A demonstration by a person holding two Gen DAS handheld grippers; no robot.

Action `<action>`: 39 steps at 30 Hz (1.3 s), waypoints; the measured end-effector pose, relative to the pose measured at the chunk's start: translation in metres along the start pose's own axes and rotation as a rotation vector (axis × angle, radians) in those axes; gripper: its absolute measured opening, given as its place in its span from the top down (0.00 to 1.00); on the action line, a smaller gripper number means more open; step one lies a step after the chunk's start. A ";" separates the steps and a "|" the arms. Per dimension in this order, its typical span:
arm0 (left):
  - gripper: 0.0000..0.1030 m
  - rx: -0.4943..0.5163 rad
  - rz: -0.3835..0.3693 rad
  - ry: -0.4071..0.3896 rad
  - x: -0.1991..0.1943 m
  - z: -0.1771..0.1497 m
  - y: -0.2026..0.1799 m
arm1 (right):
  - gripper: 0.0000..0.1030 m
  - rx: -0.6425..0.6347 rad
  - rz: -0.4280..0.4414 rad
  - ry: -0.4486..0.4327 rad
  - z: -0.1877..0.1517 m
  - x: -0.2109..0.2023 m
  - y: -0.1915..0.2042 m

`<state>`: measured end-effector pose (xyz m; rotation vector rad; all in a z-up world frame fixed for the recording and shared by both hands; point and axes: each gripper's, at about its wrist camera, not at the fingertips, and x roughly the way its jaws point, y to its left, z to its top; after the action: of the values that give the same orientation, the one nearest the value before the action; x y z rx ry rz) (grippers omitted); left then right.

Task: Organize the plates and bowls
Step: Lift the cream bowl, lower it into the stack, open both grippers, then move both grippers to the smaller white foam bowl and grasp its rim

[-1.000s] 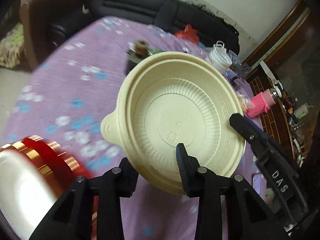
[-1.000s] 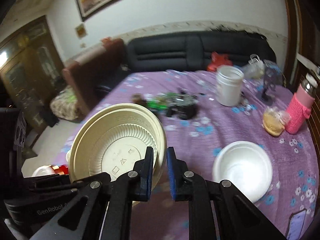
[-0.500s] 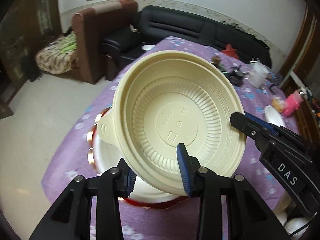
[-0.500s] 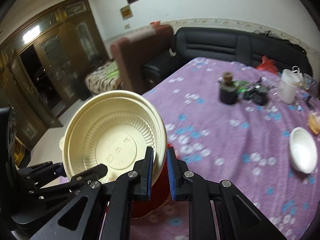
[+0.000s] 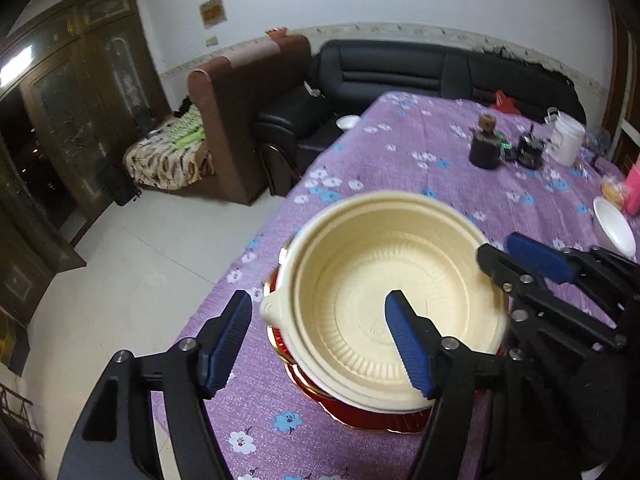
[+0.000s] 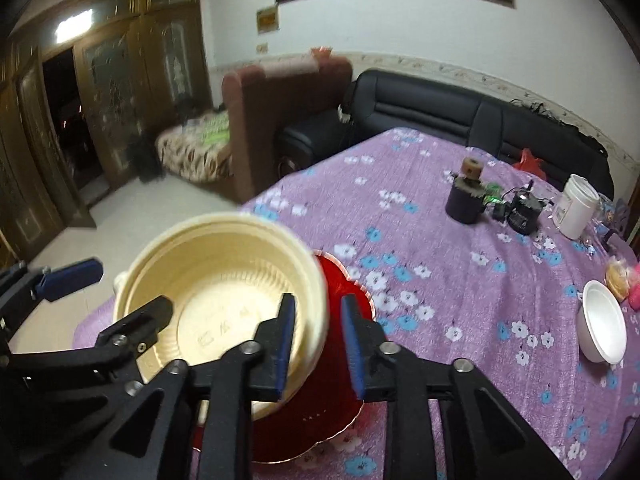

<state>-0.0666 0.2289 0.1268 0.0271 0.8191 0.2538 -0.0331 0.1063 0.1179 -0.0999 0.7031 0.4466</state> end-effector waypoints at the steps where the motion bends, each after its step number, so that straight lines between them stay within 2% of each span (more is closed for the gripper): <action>1: 0.33 -0.030 -0.007 -0.017 -0.006 -0.001 0.005 | 0.69 0.020 -0.002 -0.037 0.001 -0.008 -0.004; 2: 0.33 -0.063 -0.019 -0.031 -0.012 -0.004 0.011 | 0.62 0.045 -0.004 -0.082 0.000 -0.018 -0.009; 3: 0.33 -0.091 -0.032 -0.039 -0.017 -0.007 0.017 | 0.50 0.069 -0.010 -0.124 -0.002 -0.029 -0.015; 5: 0.29 -0.158 -0.089 -0.049 -0.032 -0.018 0.026 | 0.35 0.115 -0.006 -0.205 -0.011 -0.051 -0.027; 6: 0.26 -0.185 -0.116 -0.053 -0.039 -0.023 0.029 | 0.32 0.122 0.000 -0.228 -0.014 -0.057 -0.030; 9: 0.22 -0.217 -0.140 -0.093 -0.060 -0.035 0.030 | 0.31 0.112 -0.028 -0.264 -0.031 -0.068 -0.039; 13: 0.20 -0.214 -0.135 -0.143 -0.076 -0.039 0.019 | 0.31 0.117 -0.062 -0.233 -0.052 -0.066 -0.057; 17: 0.20 -0.180 -0.133 -0.162 -0.081 -0.037 0.001 | 0.31 0.183 -0.083 -0.194 -0.065 -0.063 -0.084; 23: 0.20 -0.114 -0.170 -0.176 -0.086 -0.034 -0.028 | 0.31 0.237 -0.128 -0.188 -0.080 -0.069 -0.115; 29: 0.20 -0.052 -0.185 -0.175 -0.089 -0.037 -0.056 | 0.31 0.260 -0.199 -0.244 -0.091 -0.079 -0.132; 39: 0.20 -0.024 -0.201 -0.155 -0.088 -0.041 -0.073 | 0.31 0.282 -0.194 -0.215 -0.097 -0.068 -0.144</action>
<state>-0.1388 0.1341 0.1530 -0.0574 0.6592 0.0711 -0.0757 -0.0712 0.0788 0.1430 0.5326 0.1656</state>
